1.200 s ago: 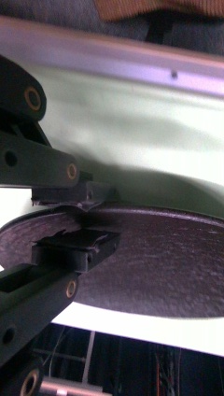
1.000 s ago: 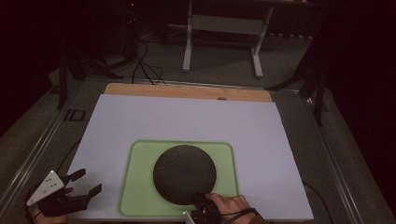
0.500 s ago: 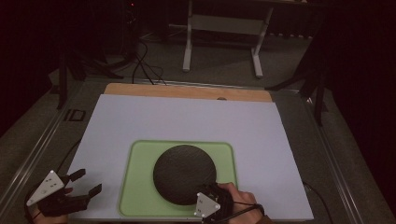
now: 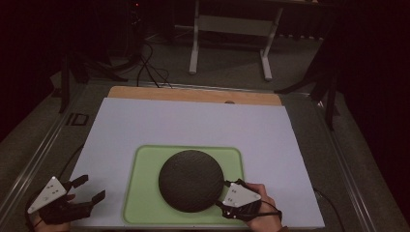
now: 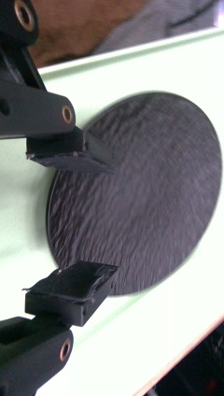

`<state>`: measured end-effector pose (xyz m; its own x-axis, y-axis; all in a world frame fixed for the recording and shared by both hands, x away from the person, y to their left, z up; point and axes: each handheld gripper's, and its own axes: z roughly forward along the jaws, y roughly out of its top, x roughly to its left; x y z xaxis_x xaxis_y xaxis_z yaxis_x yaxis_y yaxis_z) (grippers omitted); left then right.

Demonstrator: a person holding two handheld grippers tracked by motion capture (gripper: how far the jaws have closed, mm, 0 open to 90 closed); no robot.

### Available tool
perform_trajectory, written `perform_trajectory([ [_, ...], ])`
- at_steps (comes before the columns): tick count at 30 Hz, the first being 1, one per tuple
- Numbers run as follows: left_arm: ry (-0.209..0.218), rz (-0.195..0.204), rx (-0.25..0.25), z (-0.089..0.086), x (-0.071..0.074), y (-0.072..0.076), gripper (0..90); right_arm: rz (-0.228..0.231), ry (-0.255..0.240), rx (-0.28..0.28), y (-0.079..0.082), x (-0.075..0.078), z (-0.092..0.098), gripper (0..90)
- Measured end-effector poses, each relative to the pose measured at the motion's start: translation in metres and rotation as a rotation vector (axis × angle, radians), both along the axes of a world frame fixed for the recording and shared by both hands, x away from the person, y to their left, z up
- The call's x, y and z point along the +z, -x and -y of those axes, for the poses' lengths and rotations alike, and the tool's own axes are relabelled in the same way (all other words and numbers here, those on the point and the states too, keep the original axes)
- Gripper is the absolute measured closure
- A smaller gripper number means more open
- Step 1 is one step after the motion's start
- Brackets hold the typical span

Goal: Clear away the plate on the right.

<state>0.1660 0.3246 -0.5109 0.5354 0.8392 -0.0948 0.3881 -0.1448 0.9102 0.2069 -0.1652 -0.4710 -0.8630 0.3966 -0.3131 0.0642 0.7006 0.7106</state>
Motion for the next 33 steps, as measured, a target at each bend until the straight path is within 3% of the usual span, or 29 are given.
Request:
perform_trajectory([
  [5, 0.001, 0.001, 0.001, 0.0, 0.0, 0.0, 15.6, -0.009, -0.133, -0.108, -0.003, 0.006, 0.027, 39.5],
  [20, -0.008, 0.024, 0.031, -0.001, 0.002, 0.002, 15.5, -0.006, -0.394, -0.394, 0.003, 0.004, 0.114, 36.2],
  [25, -0.007, 0.03, 0.039, -0.002, 0.002, 0.003, 15.5, -0.004, -0.429, -0.447, 0.01, 0.001, 0.136, 35.1],
  [33, -0.015, 0.027, 0.041, -0.001, 0.002, 0.002, 15.4, 0.008, -0.402, -0.476, 0.012, -0.009, 0.15, 34.9],
])
